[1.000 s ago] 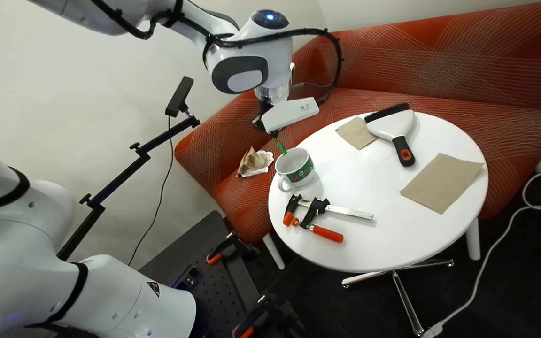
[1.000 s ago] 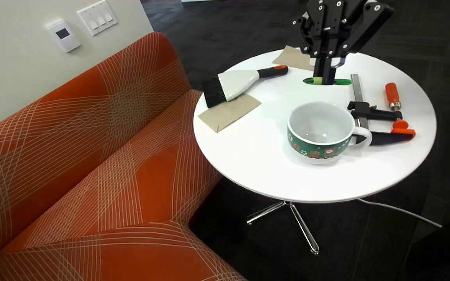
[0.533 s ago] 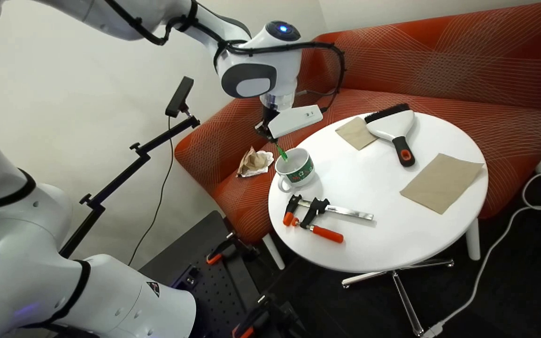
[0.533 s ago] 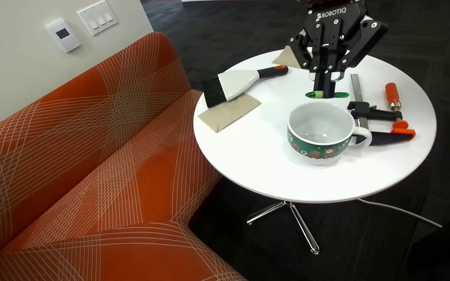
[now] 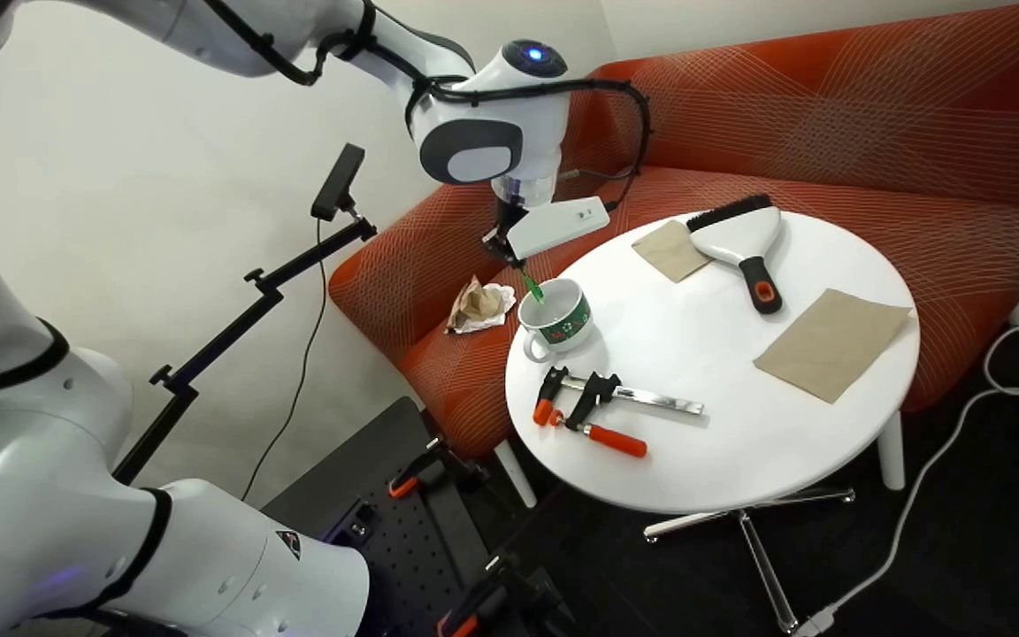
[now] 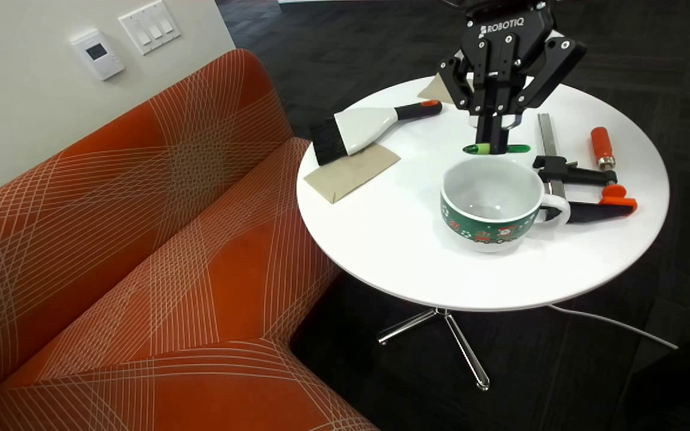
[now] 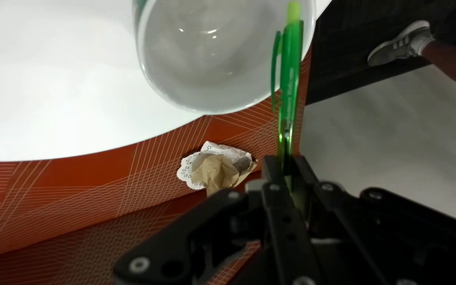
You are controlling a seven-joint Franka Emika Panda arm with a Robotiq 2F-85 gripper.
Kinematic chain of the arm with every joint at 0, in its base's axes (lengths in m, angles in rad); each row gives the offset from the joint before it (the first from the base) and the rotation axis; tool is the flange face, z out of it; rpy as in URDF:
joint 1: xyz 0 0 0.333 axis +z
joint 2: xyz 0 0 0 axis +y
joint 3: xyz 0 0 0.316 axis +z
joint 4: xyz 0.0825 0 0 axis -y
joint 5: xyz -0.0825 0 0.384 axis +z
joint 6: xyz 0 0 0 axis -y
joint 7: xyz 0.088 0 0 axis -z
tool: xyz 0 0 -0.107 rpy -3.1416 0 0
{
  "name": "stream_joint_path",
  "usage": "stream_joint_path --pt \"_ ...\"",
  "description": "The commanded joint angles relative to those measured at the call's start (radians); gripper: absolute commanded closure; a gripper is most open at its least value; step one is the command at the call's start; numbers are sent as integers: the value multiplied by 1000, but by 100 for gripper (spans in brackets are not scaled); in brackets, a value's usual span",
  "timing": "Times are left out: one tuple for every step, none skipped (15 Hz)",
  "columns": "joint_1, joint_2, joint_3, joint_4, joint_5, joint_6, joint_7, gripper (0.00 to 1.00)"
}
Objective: Pick up the pen from the table and put it in the mug cup.
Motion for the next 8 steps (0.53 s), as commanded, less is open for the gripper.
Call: stream_joint_path --pt "32 28 -29 24 21 13 -50 97" --pt "33 38 -30 28 22 19 -63 97" --pt "29 48 -27 33 29 21 -83 97" --pt "26 57 -26 38 31 22 -101 97" --pt "22 68 -24 45 34 23 -125 97" --pt "20 80 -25 53 35 20 -142 97" --pt "18 92 -25 63 39 20 -160 97" --pt "17 106 -26 73 43 20 -177 97"
